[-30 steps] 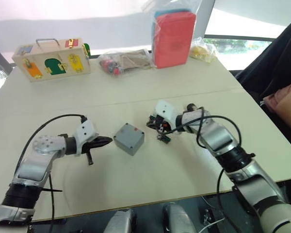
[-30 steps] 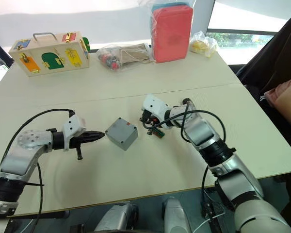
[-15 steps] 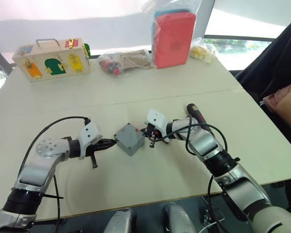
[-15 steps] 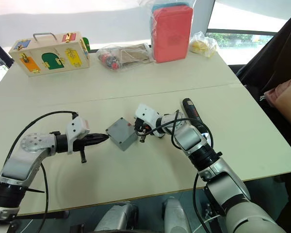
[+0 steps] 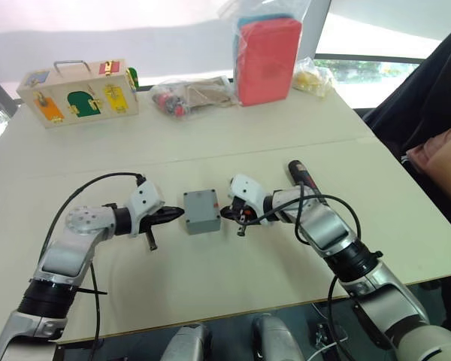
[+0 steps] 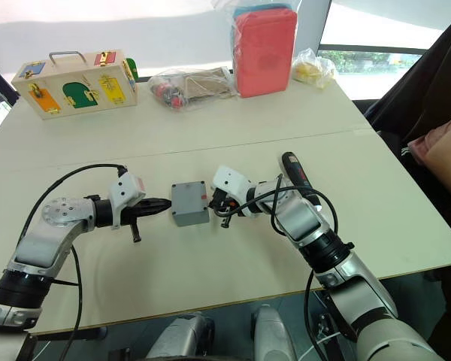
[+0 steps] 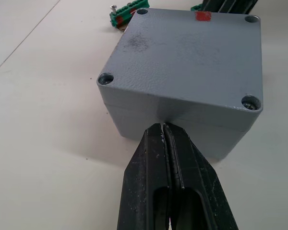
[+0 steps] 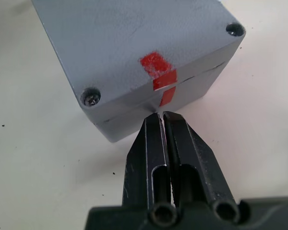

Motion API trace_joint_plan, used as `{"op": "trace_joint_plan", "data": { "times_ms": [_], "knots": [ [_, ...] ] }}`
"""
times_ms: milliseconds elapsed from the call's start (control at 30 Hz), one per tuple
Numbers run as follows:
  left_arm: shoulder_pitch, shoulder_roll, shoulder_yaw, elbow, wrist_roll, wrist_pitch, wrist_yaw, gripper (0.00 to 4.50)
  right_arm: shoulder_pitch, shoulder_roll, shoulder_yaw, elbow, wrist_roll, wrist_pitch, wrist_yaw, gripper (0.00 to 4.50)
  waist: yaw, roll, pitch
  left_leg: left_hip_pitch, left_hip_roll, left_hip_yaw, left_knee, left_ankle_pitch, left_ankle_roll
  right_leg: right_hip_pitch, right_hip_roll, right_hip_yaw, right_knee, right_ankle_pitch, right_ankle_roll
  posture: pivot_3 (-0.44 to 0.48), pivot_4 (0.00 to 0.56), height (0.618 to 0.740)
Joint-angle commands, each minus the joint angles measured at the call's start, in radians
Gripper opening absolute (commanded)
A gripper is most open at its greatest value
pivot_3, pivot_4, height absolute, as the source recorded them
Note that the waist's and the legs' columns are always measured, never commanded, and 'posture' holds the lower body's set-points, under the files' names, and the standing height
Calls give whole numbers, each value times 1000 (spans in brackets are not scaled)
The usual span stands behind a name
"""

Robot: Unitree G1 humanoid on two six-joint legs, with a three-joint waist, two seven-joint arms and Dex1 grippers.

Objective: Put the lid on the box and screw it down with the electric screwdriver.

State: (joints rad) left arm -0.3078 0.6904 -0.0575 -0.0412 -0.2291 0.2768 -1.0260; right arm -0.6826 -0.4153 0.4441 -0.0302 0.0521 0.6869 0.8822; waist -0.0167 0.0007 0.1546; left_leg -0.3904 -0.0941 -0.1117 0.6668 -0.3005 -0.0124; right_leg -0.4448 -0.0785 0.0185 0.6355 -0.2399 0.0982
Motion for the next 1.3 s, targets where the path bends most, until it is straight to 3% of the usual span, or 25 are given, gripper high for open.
{"op": "trace_joint_plan", "data": {
  "times_ms": [33, 133, 233, 467, 500, 833, 1300],
  "knots": [
    [23, 40, 32, -60, -29, -4, -30, 0, -21, -7, -81, -79, 15, -5, -34, 69, 0, 0, 0, 0, 0, 0, 0, 0, 0, 0, 0, 0, 0, 0, 0, 0, 150, 740],
    [47, 75, 60, -97, -53, 14, -48, 0, -33, -20, -126, -75, 3, -3, -71, 69, 1, 0, 0, 0, 0, 0, 0, 0, 0, 0, 0, 0, 0, 0, 0, 0, 150, 740],
    [66, 110, 85, -132, -76, 32, -63, 0, -59, -7, -178, -16, 11, -4, -113, 741, 2, 0, 0, 0, 0, 0, 0, 0, 0, 0, 0, 1, 0, 0, 0, 0, 150, 740],
    [5, 123, 139, -141, -125, 85, -33, 0, -118, 92, -202, 210, -4, -87, -200, 3611, 0, 0, 0, 0, 0, 0, 0, 0, 0, 0, 0, 1, 0, 0, 0, 0, 150, 740],
    [-6, 122, 140, -146, -133, 94, -28, 0, -127, 111, -216, 242, 6, -86, -211, 3815, -2, 0, 0, 0, 0, 0, 0, 0, 0, 0, 0, 1, 0, 0, 0, 0, 150, 740],
    [-56, 113, 150, -208, -188, 163, 11, 0, -168, 183, -285, 434, 33, -131, -258, 3815, -4, 0, 0, 0, 0, 0, 0, 0, 0, 0, 0, 1, 1, 0, 0, 0, 150, 740],
    [-82, 103, 134, -191, -188, 162, 33, 0, -180, 213, -305, 487, 32, -155, -252, 3815, -8, 0, 0, 0, 0, 0, 0, 0, -1, 0, 0, 1, 1, 0, 0, 0, 150, 740]
  ]
}}
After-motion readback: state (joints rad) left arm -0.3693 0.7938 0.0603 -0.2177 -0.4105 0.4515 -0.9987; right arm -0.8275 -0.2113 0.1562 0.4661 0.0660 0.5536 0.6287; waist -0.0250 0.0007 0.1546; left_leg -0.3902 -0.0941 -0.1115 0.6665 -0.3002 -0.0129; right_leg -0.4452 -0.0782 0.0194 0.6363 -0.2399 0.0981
